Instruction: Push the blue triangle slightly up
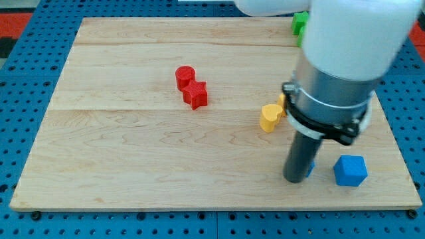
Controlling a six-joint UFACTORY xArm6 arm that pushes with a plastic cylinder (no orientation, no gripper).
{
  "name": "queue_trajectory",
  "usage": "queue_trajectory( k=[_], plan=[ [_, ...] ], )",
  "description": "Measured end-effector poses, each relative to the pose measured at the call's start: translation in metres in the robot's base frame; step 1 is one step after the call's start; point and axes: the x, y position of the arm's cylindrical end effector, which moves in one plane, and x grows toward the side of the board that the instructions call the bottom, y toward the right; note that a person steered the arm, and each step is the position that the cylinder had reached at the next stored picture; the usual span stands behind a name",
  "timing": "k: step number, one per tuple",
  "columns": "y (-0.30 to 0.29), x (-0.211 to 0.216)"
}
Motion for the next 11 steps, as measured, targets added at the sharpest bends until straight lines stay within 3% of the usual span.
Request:
queue_trajectory(
  k=[2,9,10,11],
  plan=[
    [-0.002,0.030],
    [-0.002,0.038],
    [-0.002,0.038],
    [-0.002,0.004]
  ],
)
